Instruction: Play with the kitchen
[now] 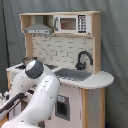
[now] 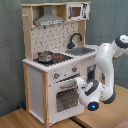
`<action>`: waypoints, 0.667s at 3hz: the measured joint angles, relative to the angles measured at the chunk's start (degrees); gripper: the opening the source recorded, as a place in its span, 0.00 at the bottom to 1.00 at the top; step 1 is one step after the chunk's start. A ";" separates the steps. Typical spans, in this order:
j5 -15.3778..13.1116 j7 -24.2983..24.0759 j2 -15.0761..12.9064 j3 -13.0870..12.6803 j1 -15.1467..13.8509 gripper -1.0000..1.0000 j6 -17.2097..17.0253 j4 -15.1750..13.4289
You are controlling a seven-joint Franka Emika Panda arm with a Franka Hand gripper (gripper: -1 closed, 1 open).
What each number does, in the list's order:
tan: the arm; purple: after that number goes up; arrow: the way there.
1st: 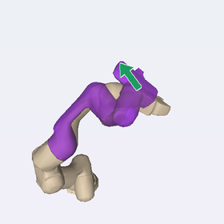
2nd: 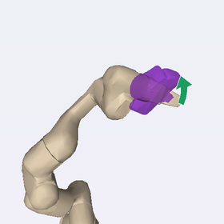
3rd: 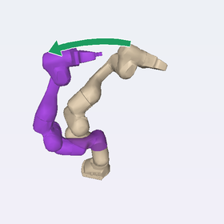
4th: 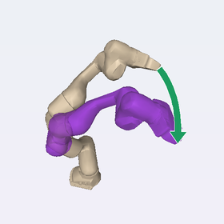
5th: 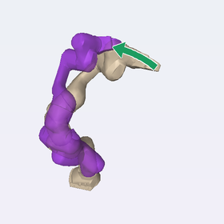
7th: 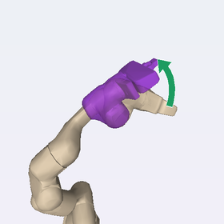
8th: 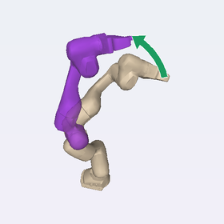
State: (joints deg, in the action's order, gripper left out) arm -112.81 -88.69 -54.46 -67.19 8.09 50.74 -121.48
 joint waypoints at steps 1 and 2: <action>-2.68 2.19 0.00 -1.18 -4.10 1.00 1.81 0.00; -4.43 3.89 1.03 -3.35 -8.47 1.00 3.31 -0.10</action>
State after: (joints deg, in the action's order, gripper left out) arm -117.24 -84.80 -53.43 -70.54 -0.38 54.05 -121.57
